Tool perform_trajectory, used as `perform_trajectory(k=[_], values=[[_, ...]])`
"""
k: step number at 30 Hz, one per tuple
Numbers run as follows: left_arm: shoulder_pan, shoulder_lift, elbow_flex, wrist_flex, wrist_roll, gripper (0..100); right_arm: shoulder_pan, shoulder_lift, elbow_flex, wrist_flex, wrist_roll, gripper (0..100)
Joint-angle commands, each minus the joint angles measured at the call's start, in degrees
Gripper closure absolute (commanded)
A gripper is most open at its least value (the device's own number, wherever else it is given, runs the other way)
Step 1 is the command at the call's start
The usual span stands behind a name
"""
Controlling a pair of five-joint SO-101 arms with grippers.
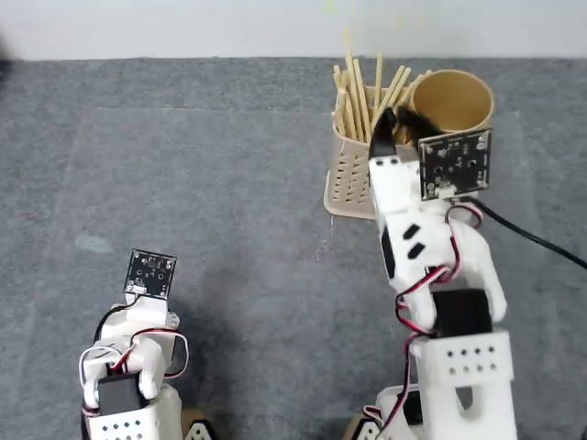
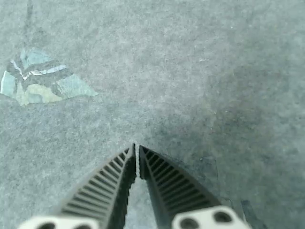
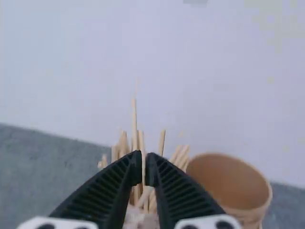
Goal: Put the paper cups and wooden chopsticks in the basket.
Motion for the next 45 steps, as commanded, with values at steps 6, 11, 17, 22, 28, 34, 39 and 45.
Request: perform_trajectory(k=[6, 11, 17, 22, 28, 34, 39, 45], values=[[-0.1, -0.9, -0.4, 0.4, 0.4, 98, 0.0, -6.6, -3.6, 23.4, -0.6, 99.0], [-0.1, -0.9, -0.4, 0.4, 0.4, 98, -0.4, -9.7, -0.1, 33.8, -0.7, 99.0], [-0.1, -0.9, -0.4, 0.4, 0.4, 98, 0.5, -17.1, 13.5, 34.3, -0.8, 99.0], [-0.1, -0.9, -0.4, 0.4, 0.4, 98, 2.3, -23.8, 28.5, 27.0, -0.8, 99.0], [-0.1, -0.9, -0.4, 0.4, 0.4, 98, 6.8, -32.3, 43.9, 16.7, -4.7, 99.0], [-0.1, -0.9, -0.4, 0.4, 0.4, 98, 7.3, -38.5, 50.9, 16.4, -5.0, 99.0], [-0.1, -0.9, -0.4, 0.4, 0.4, 98, 7.9, -43.5, 54.9, 18.4, -5.1, 99.0], [-0.1, -0.9, -0.4, 0.4, 0.4, 98, 8.7, -46.3, 54.8, 25.8, -5.2, 99.0]])
